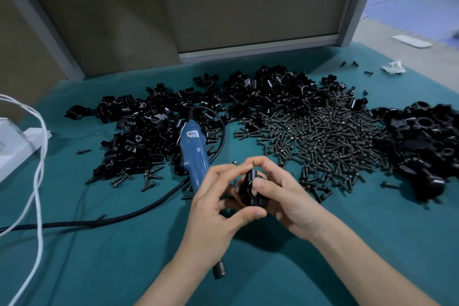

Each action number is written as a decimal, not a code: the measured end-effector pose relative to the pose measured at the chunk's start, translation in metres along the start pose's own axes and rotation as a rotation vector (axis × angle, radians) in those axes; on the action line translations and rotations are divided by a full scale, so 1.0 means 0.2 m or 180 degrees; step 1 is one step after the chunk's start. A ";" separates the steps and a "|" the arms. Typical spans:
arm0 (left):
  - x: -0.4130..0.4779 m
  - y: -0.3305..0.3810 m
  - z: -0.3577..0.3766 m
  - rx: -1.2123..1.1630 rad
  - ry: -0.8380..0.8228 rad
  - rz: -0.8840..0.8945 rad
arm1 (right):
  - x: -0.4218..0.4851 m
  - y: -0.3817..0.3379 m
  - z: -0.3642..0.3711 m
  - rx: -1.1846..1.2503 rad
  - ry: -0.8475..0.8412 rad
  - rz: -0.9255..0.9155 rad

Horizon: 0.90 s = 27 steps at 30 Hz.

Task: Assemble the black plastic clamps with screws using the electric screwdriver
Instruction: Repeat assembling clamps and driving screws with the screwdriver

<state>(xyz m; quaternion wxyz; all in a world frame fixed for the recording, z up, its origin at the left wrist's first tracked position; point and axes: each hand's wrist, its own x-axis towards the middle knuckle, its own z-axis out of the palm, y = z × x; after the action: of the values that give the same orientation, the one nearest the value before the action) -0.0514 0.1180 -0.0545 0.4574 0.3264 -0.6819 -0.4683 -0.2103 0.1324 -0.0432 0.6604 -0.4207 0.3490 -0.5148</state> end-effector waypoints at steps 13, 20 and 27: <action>-0.05 0.05 0.14 -0.1271 0.0316 -0.0499 | 0.00 0.03 0.05 -0.1114 0.0811 -0.1245; -0.04 0.08 0.15 -0.1174 0.0480 -0.0343 | -0.04 0.03 0.07 -0.0999 0.0972 -0.1419; -0.03 0.06 0.15 0.0165 -0.0145 -0.0296 | -0.20 -0.03 -0.14 -0.2069 0.0905 -0.0920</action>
<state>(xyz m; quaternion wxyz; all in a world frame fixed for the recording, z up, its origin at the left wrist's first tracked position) -0.0771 0.1374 -0.0503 0.4108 0.3587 -0.6882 -0.4785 -0.2464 0.1658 -0.0478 0.3582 -0.5774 0.5193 -0.5183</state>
